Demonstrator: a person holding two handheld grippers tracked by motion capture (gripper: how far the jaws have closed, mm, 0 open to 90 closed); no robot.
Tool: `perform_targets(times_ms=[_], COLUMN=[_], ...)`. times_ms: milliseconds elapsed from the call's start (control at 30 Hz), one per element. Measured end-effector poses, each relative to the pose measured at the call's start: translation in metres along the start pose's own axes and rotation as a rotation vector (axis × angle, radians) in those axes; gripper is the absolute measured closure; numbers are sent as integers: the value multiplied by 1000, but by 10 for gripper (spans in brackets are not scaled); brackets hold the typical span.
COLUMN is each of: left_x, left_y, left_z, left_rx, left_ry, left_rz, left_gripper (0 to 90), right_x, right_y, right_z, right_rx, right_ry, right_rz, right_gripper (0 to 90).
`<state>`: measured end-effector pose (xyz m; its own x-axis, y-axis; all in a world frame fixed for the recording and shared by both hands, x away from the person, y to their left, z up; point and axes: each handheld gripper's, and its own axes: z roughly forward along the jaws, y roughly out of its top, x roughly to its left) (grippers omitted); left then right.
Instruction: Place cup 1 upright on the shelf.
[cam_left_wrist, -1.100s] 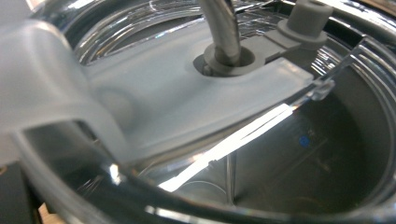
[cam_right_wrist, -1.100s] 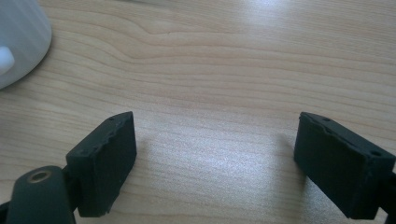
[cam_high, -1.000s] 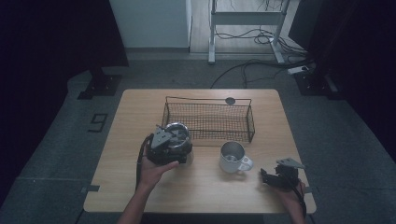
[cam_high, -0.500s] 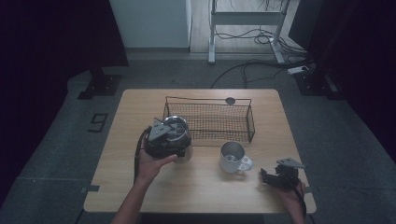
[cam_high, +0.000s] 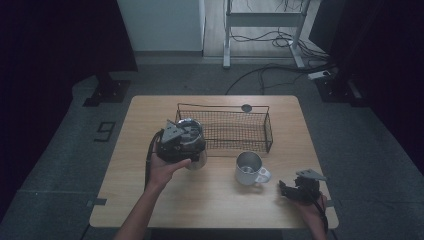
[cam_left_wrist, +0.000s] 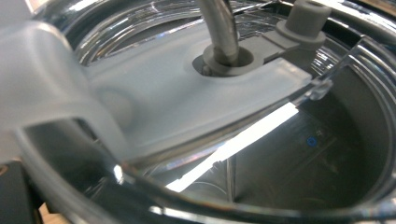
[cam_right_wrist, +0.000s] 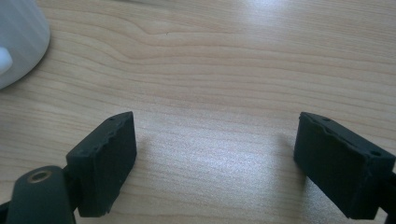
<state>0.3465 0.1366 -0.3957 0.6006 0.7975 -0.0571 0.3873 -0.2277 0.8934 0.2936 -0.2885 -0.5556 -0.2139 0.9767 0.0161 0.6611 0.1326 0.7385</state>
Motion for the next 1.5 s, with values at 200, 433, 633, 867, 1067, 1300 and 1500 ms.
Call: perform_targets(times_ms=[200,433,633,867,1067,1300,1500], left_x=[2,3,4,6,5,6,8], left_y=[7,14,17,21,26,33,37], left_z=[3,4,6,8,9,11,12], left_rx=[-1,-8,-4,-7,-9,-13,-15], left_ry=[1,1,6,9,12,9,12], left_rz=[7,5,4,-2,4,-3,-9], left_gripper=[38,38,38,38,38,38,38], right_x=[0,0,0,0,0,0,0], right_y=[0,0,0,0,0,0,0], right_z=[0,0,0,0,0,0,0], right_rx=[0,2,2,3,0,0,-1], right_ry=[0,0,0,0,-1,-1,-1], right_rz=[-1,-2,-2,-3,-4,-4,-3], right_gripper=[129,129,129,129,129,129,129])
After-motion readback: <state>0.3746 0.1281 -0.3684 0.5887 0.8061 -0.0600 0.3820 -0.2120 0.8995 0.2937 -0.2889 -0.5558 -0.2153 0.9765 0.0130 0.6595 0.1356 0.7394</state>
